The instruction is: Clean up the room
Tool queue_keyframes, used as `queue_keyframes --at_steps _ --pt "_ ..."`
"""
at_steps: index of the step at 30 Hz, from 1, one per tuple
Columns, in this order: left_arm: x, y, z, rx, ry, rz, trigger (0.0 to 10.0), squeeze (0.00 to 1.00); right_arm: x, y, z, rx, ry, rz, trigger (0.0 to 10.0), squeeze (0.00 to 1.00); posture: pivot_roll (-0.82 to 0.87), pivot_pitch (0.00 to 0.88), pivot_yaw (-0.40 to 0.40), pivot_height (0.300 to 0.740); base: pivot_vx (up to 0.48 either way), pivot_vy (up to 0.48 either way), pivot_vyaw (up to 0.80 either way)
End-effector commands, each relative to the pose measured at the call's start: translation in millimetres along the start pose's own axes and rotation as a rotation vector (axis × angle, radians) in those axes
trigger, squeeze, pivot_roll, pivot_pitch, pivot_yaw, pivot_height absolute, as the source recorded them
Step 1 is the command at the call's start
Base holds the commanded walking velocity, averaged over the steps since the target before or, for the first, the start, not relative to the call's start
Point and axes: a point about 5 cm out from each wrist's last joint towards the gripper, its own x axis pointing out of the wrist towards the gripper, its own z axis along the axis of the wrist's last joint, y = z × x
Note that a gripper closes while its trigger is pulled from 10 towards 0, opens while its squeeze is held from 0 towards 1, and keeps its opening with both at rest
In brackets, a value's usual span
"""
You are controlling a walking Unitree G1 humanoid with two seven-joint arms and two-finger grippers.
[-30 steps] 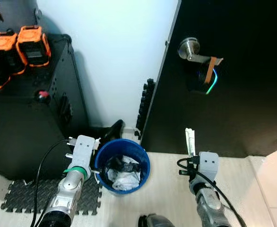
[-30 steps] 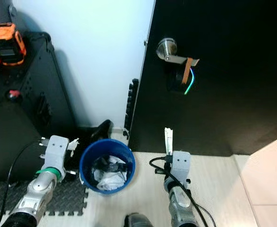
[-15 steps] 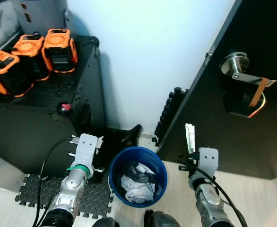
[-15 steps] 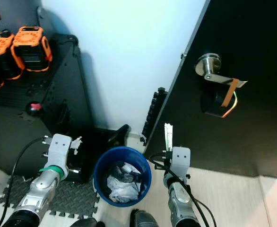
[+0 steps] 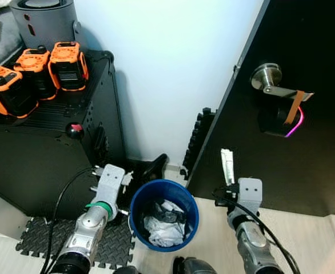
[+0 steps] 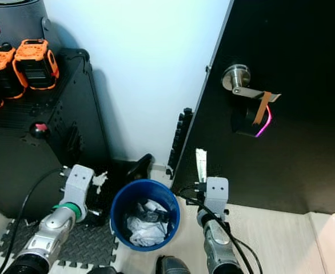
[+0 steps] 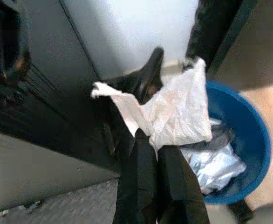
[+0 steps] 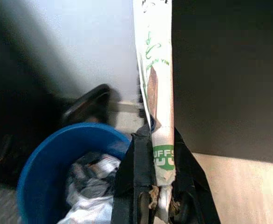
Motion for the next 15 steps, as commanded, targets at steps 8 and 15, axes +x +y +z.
queue_keyframes --at_steps 8,15 --pt "-12.5 -1.8 -4.6 0.014 0.004 -0.028 10.0 0.00 1.3 21.7 -21.9 -0.049 0.200 0.141 10.0 0.00 0.15 0.203 -0.010 0.727 0.000 0.000 0.00" --pt "-49.8 12.1 -1.5 0.025 -0.051 -0.002 10.0 0.00 14.2 45.1 -13.5 0.149 0.217 0.136 10.0 0.00 0.26 0.264 -0.005 0.727 0.000 0.000 0.00"
